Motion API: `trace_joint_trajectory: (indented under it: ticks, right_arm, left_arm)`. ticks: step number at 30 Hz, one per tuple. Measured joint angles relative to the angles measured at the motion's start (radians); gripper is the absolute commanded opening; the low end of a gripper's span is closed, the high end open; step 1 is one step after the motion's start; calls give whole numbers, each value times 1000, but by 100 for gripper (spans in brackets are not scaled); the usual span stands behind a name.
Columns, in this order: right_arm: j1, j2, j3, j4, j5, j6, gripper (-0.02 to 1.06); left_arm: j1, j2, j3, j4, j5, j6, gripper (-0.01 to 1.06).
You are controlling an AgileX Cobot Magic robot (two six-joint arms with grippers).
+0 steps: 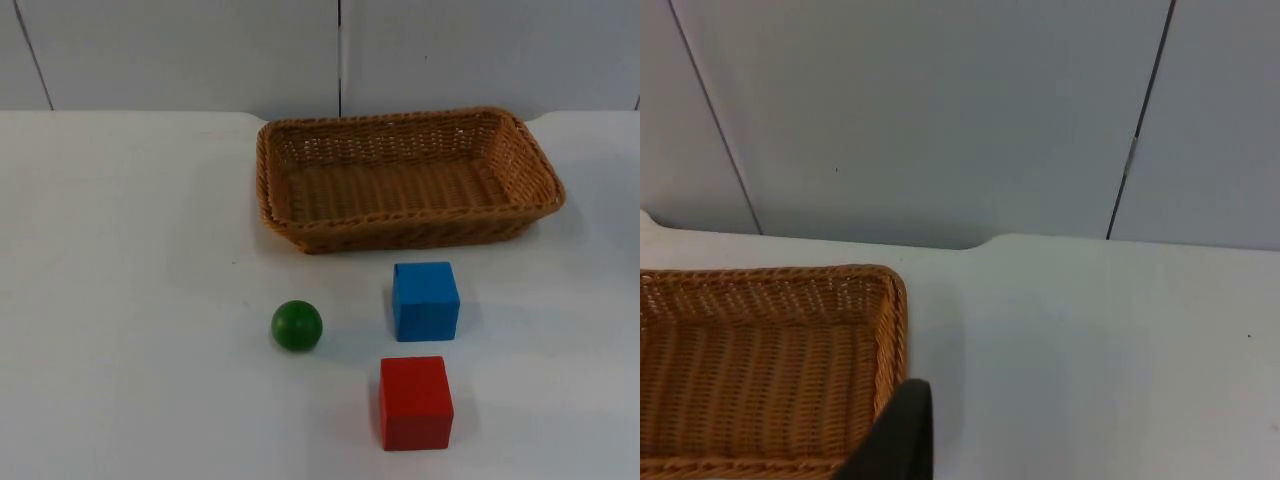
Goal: Place all geometric objects except the red cube into the basket.
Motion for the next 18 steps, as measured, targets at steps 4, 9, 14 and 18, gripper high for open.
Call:
trace_joint_trajectory:
  ticks: [4, 9, 14, 18]
  right_arm:
    - [0, 2, 0, 0, 0, 0, 105]
    - [0, 2, 0, 0, 7, 0, 105]
    - [0, 2, 0, 0, 21, 0, 105]
    - [0, 2, 0, 0, 25, 0, 105]
  left_arm:
    - [-119, 102, 0, -39, 14, 107, 103]
    - [-294, 263, 0, -50, -2, 251, 103]
    - [-402, 432, 0, -91, -19, 359, 103]
    - [-424, 578, 0, -183, -111, 423, 103]
